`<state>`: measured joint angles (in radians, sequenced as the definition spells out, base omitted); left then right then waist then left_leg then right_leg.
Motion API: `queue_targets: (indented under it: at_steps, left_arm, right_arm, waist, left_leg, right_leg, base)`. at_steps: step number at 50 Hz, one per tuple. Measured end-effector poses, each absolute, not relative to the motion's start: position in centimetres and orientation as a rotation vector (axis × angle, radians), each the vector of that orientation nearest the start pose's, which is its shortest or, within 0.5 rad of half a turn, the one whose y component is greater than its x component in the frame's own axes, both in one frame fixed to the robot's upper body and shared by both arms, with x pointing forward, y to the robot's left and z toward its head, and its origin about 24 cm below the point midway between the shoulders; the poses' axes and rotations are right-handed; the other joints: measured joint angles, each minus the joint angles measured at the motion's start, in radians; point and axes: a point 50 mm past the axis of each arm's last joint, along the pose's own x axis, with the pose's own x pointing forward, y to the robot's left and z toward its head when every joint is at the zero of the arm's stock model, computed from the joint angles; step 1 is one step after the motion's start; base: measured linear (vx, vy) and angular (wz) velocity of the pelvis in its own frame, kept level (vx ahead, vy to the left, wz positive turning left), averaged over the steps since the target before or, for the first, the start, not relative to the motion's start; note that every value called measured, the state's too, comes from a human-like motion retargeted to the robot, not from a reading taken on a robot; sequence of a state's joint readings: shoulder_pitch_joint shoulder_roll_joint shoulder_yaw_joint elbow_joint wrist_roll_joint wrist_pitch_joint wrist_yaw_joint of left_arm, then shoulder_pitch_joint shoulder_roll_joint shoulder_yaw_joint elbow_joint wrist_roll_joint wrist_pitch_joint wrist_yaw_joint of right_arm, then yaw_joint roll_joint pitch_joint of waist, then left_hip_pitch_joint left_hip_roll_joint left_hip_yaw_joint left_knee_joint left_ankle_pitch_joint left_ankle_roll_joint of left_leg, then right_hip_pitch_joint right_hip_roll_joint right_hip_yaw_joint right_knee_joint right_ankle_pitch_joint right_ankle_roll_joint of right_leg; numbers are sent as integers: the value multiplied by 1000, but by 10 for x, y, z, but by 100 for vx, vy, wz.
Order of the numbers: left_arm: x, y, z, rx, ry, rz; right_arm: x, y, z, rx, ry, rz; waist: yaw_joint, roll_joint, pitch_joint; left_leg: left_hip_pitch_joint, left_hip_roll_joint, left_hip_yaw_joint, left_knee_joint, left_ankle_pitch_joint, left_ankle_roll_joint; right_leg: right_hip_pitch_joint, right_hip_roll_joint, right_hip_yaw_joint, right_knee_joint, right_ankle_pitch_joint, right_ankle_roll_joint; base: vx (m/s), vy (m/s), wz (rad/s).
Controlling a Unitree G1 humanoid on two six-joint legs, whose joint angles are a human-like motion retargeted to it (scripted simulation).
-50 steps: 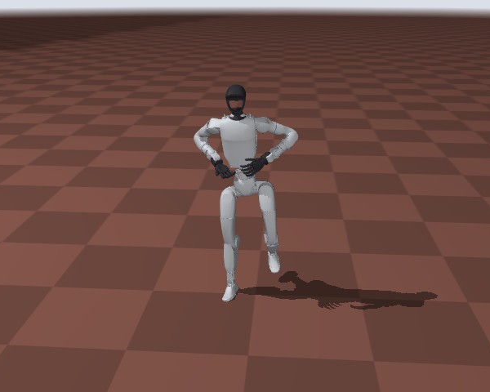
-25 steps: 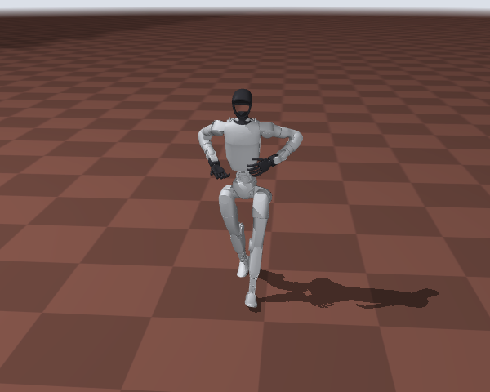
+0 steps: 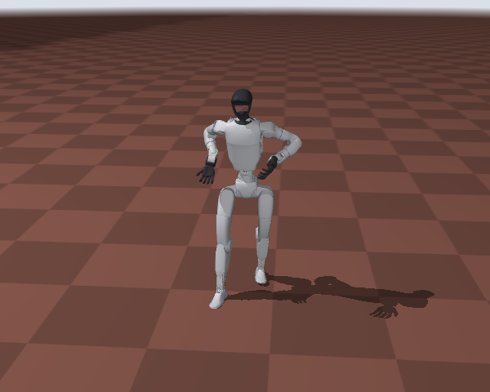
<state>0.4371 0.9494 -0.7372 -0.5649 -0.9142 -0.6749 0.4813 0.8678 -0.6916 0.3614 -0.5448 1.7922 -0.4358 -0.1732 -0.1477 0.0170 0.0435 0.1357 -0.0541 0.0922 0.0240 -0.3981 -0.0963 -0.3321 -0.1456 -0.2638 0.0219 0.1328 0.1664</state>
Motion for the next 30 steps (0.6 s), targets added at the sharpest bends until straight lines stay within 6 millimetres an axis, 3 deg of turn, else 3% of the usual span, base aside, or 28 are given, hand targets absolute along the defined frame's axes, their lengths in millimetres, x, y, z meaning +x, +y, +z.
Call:
queue_targets:
  at_steps: [4,8,12,16,21,25,30]
  left_arm:
    - [121,170,71,-552,109,-38]
    - [123,169,72,-556,99,-35]
    - [124,168,71,-524,101,-37]
    - [123,167,70,-476,110,-43]
    - [123,168,72,-454,110,-44]
    - [122,170,75,-454,92,-42]
    - [125,174,78,-447,68,-6]
  right_arm:
    - [66,-199,19,1275,489,-488]
    - [71,-193,19,1281,503,-472]
    - [72,-186,19,1304,519,-464]
    - [71,-180,17,1343,547,-494]
    - [67,-173,13,1349,617,-490]
    - [65,-165,12,1344,648,-439]
    - [69,-161,11,1318,640,-403]
  waist:
    - [-12,-10,19]
    - [-1,-13,-14]
    - [25,-46,-42]
    - [65,-102,-63]
    - [144,-142,-79]
    - [233,-161,-71]
    - [332,-125,-49]
  left_leg:
    - [109,30,-13,1,-29,-8]
    - [169,36,-40,37,6,11]
    - [169,1,-56,192,171,65]
    - [-43,-32,-4,629,311,143]
    - [-374,-49,86,989,226,232]
    - [-536,-83,108,901,152,238]
    - [-555,-50,172,358,246,204]
  right_leg:
    - [-20,33,-16,-109,-33,95]
    - [14,53,32,-109,13,95]
    - [133,14,63,-109,-23,69]
    - [230,-40,80,-97,-132,51]
    - [261,-70,106,-70,-197,80]
    - [274,-58,150,-53,-230,95]
    - [318,4,203,-44,-281,84]
  base:
    - [73,-26,25]
    - [78,-22,9]
    - [83,-20,1]
    - [73,-24,-3]
    - [60,-16,-21]
    - [54,-11,-66]
    - [59,0,-84]
